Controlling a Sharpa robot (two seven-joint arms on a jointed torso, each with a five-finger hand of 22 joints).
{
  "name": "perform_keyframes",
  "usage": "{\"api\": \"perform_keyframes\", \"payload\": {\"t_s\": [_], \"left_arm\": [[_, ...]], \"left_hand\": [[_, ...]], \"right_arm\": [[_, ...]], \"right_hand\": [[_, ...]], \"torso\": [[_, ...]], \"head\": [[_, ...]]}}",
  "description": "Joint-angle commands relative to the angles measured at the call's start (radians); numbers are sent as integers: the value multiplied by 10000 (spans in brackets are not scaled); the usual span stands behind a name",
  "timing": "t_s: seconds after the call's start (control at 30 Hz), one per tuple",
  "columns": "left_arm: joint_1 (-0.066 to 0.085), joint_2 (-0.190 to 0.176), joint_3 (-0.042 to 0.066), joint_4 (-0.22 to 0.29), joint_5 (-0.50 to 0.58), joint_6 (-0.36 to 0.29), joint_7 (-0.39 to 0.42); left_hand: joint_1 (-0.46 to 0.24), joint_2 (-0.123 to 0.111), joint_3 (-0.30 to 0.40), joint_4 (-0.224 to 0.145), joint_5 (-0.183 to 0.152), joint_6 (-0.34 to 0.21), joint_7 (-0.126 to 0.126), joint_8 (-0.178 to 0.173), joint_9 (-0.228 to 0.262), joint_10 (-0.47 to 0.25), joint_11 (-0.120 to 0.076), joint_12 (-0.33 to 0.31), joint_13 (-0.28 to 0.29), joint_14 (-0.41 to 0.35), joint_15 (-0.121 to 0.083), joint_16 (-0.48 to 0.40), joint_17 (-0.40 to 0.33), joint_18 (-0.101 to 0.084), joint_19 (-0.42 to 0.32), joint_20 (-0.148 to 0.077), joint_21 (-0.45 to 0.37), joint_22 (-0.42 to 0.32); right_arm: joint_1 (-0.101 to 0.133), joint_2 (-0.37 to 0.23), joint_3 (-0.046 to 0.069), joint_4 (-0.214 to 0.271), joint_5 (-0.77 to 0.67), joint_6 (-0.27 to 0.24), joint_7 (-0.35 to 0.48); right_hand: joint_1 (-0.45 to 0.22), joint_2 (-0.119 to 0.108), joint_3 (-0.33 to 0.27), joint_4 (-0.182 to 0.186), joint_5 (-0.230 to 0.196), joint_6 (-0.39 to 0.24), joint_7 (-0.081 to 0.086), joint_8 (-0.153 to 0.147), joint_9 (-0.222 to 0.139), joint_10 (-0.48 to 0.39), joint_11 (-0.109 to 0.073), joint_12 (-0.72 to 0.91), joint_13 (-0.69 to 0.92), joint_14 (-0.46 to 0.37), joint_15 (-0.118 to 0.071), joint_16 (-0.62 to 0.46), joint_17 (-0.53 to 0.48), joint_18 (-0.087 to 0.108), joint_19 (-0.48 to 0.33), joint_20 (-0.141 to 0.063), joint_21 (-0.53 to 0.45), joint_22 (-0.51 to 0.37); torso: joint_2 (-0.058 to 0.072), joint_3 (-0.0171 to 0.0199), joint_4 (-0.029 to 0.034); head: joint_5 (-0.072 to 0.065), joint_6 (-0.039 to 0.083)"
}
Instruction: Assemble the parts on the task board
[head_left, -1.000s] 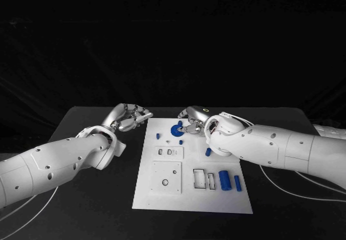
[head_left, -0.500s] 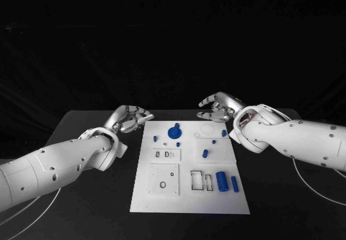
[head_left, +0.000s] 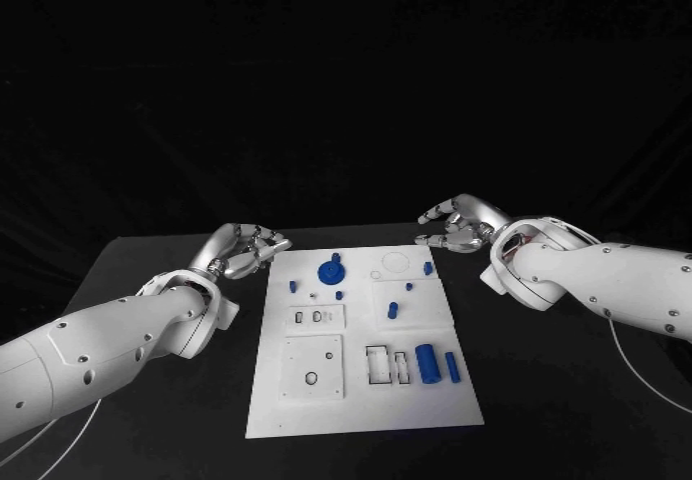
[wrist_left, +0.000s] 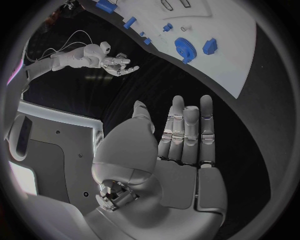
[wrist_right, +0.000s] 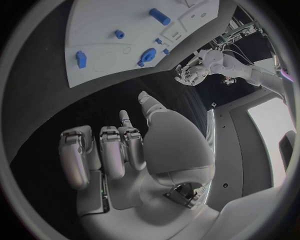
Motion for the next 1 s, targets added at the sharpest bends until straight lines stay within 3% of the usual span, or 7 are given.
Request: {"api": "perform_keyframes", "payload": {"t_s": [0.03,0.3,0.47,0.67,1.0], "left_arm": [[-6,31,7,-2,-49,155,150],[-11,-16,8,13,-50,141,160],[-11,-95,8,65,-50,123,163],[-11,-180,9,92,-50,96,157],[-15,-181,9,46,-50,105,164]], "left_hand": [[21,47,-73,-12,40,45,-5,-57,16,47,-1,-29,-17,94,0,-20,-5,77,69,-14,-48,-12],[30,54,-73,-13,40,41,-4,-61,16,47,-1,-31,-21,100,0,-16,1,76,72,-14,-54,-12],[36,59,-73,-14,41,39,-4,-65,16,47,0,-32,-24,104,0,-13,5,76,75,-14,-59,-12],[36,59,-73,-14,41,39,-4,-65,16,47,0,-32,-24,104,0,-13,5,76,75,-14,-59,-12],[36,59,-73,-14,41,39,-4,-65,16,47,0,-32,-24,104,0,-13,5,76,75,-14,-59,-12]], "right_arm": [[-140,-61,-16,-177,272,606,613],[-565,212,-23,-974,314,785,830],[-862,514,-22,-1653,323,890,904],[-1056,665,-20,-2104,340,1095,950],[-1141,784,-19,-2471,344,1623,950]], "right_hand": [[77,12,-63,-2,-75,27,-112,51,-4,1045,-81,28,2632,1049,-123,41,2634,-67,1046,-125,45,2631],[301,110,-68,7,-269,275,-333,61,-26,1045,-240,28,2632,1049,-266,41,2634,-67,1046,-262,45,2631],[502,177,-107,46,-748,509,-488,31,-73,1045,-378,28,2632,1049,-400,41,2634,-67,1046,-396,45,2631],[644,233,-164,107,-1165,619,-572,-44,-130,1045,-456,28,2632,1049,-476,41,2634,-67,1046,-478,45,2631],[738,169,-299,166,-1304,520,-765,-201,-213,1045,-521,28,2632,1049,-532,41,2634,-67,1046,-534,45,2631]], "torso": [[-7,-1,-10],[3,9,-28],[-4,13,1],[-8,15,-17],[-18,5,-6]], "head": [[-159,31],[-320,57],[-519,53],[-553,-3],[-585,-16]]}}
